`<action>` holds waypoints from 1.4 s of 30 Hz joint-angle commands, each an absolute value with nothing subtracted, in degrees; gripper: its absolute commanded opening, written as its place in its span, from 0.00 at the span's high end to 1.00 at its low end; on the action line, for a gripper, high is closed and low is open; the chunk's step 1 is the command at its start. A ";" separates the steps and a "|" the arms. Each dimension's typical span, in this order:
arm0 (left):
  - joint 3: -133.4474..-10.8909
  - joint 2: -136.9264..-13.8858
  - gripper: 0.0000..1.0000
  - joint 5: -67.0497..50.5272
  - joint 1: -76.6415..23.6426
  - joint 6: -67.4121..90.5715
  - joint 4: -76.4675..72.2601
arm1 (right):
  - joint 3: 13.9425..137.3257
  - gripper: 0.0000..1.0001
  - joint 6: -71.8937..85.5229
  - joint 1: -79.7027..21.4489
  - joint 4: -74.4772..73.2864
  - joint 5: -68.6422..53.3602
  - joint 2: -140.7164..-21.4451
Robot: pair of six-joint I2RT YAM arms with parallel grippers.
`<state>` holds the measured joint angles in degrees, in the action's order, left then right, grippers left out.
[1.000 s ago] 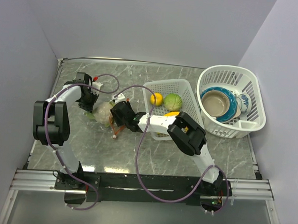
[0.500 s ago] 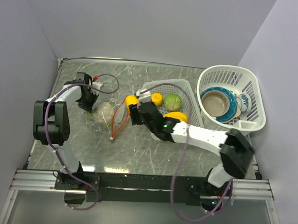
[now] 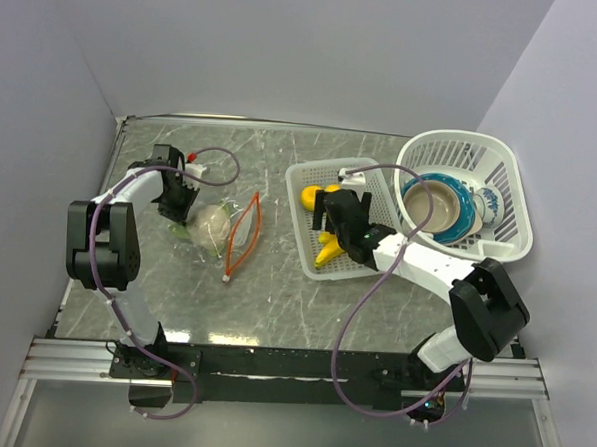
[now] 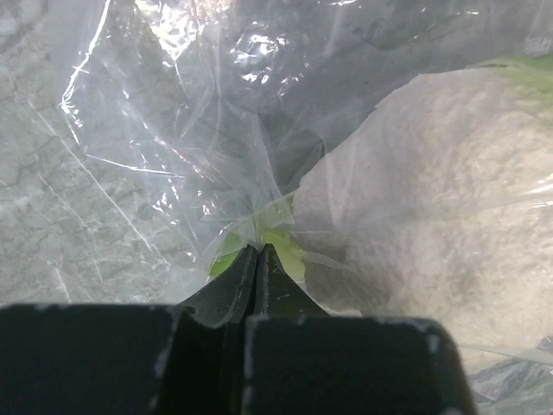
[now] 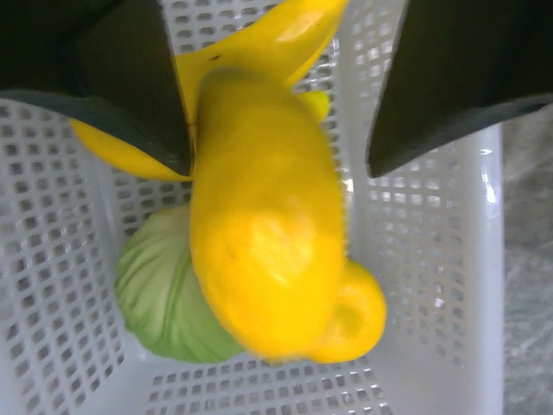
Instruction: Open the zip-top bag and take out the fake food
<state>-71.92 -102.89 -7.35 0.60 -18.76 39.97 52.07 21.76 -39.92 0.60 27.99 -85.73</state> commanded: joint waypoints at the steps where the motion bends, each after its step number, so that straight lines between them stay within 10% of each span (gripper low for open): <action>1: -73.39 -100.99 0.99 -9.32 0.44 -18.54 40.52 | 55.19 0.00 20.48 -40.69 0.35 30.93 -84.38; 14: -73.30 -106.08 0.99 -6.15 0.44 -19.16 37.44 | 55.28 0.08 7.56 -61.52 13.36 29.01 -88.49; 42: -73.57 -106.35 0.99 -7.29 0.35 -20.30 37.97 | 81.12 0.08 2.55 -62.49 9.23 23.55 -117.06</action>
